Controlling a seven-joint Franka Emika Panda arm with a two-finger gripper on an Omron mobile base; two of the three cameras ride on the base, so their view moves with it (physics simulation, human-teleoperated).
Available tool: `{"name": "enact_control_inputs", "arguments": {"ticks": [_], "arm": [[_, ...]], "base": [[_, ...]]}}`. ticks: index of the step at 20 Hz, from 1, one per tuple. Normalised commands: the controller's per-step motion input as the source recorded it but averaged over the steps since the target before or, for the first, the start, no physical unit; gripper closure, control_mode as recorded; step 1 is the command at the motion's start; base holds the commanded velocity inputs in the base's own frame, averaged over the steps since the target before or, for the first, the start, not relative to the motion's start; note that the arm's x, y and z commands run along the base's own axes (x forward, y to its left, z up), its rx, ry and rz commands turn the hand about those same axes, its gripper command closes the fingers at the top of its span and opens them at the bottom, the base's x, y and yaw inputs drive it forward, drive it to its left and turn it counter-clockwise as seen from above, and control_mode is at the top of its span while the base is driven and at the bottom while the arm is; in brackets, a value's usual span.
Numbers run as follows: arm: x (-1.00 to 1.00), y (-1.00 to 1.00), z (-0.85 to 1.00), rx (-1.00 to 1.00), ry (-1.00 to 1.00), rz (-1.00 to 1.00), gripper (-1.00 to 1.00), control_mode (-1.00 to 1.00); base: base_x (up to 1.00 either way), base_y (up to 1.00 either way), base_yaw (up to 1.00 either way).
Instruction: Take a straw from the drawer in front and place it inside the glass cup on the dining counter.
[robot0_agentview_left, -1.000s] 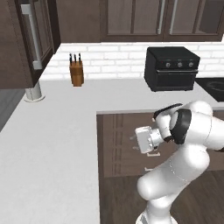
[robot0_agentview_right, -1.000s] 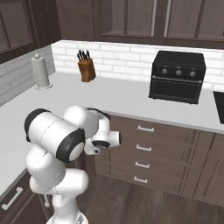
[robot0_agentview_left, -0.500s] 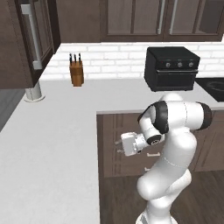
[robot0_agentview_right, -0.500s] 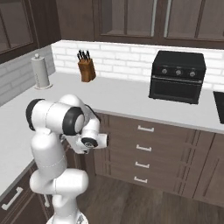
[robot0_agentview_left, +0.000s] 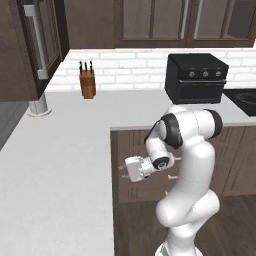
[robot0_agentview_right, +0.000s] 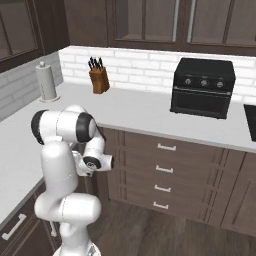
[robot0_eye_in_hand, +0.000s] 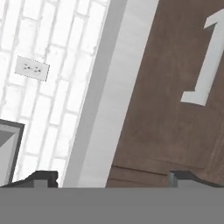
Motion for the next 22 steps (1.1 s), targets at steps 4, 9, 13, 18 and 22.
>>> {"name": "enact_control_inputs", "arguments": {"ticks": [4,9,13,18,22], "arm": [[0.23,0.24,-0.28,0.0,0.0,0.0,-1.0,-1.0],[0.2,0.11,-0.3,0.0,0.0,0.0,-1.0,-1.0],[0.15,0.02,-0.34,0.0,0.0,0.0,-1.0,-1.0],[0.23,0.06,-0.32,0.01,0.0,0.0,-1.0,-1.0],[0.37,0.3,-0.21,0.0,0.01,0.0,-1.0,-1.0]], "base": [[0.0,0.0,0.0],[0.0,0.0,0.0],[0.0,0.0,0.0],[0.0,0.0,0.0],[0.0,0.0,0.0]]}}
